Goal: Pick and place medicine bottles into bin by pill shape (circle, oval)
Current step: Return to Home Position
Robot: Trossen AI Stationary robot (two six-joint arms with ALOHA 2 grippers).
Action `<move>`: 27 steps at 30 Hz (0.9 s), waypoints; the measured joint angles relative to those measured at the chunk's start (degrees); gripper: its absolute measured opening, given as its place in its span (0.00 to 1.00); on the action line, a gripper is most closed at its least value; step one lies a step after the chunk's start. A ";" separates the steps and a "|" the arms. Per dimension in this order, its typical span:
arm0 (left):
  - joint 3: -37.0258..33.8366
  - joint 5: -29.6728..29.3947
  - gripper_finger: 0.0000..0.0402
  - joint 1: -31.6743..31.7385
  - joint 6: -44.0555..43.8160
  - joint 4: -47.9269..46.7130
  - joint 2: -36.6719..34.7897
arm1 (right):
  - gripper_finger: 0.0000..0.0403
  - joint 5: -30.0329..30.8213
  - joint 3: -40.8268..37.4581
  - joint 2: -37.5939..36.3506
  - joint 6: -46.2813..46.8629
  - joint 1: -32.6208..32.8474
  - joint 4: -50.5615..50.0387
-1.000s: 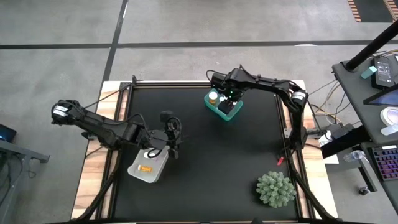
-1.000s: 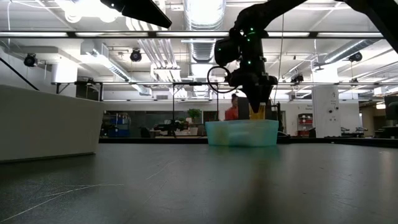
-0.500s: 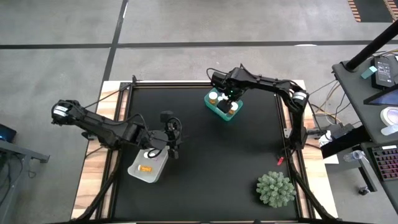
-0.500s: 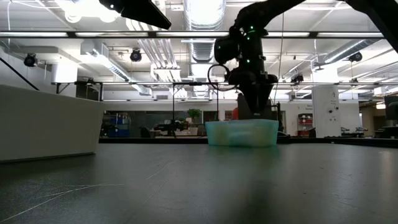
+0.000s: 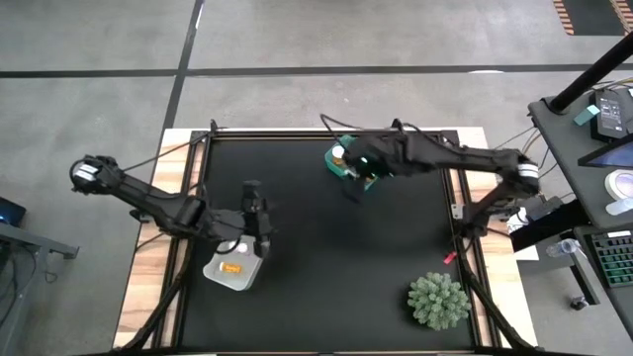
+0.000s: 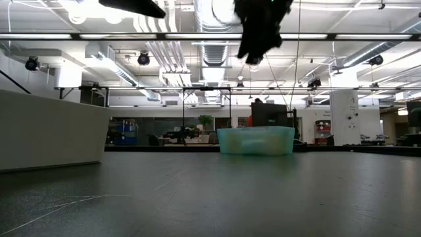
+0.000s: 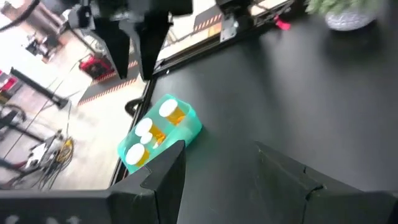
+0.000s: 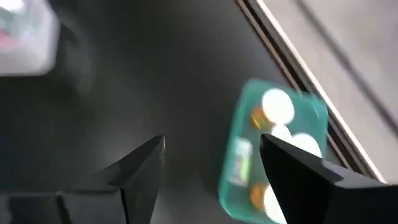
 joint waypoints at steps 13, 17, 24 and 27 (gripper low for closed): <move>-12.32 0.04 0.41 -2.93 0.22 4.91 -16.49 | 0.57 1.78 -34.82 -26.52 -17.42 12.12 36.96; -16.13 0.19 0.41 -2.91 1.59 7.35 -21.76 | 0.55 1.74 -44.64 -35.04 -19.43 13.26 43.59; -21.89 0.34 0.41 -2.89 3.14 10.34 -29.52 | 0.54 1.57 -60.58 -47.99 -23.90 13.20 56.38; -24.34 0.35 0.41 -2.89 2.43 11.41 -32.66 | 0.54 0.82 -64.96 -53.31 -25.76 13.20 58.57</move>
